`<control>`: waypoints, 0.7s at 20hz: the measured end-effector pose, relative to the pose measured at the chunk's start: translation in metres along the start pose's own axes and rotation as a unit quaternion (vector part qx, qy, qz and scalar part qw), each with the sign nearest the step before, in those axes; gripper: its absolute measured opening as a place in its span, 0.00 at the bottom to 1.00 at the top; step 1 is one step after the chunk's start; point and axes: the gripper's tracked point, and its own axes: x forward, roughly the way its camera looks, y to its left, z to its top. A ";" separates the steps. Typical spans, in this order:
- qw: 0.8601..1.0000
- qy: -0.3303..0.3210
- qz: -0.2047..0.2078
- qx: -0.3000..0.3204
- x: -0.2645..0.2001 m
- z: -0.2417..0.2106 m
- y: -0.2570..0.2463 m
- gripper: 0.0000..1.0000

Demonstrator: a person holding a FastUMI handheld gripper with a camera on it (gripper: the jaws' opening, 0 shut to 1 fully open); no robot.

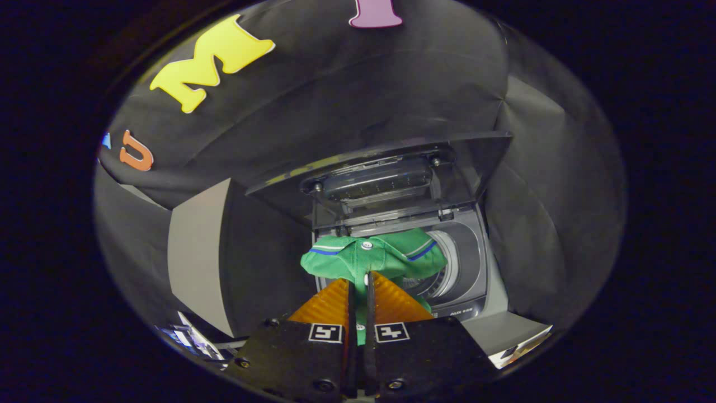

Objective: Put the clothes into the washing machine and then close the washing machine lid.

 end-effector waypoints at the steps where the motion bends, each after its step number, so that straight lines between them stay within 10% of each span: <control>1: 1.000 0.002 0.002 -0.001 0.007 -0.001 -0.002 0.08; 14: 0.998 0.003 -0.024 -0.053 0.090 -0.007 -0.033 0.10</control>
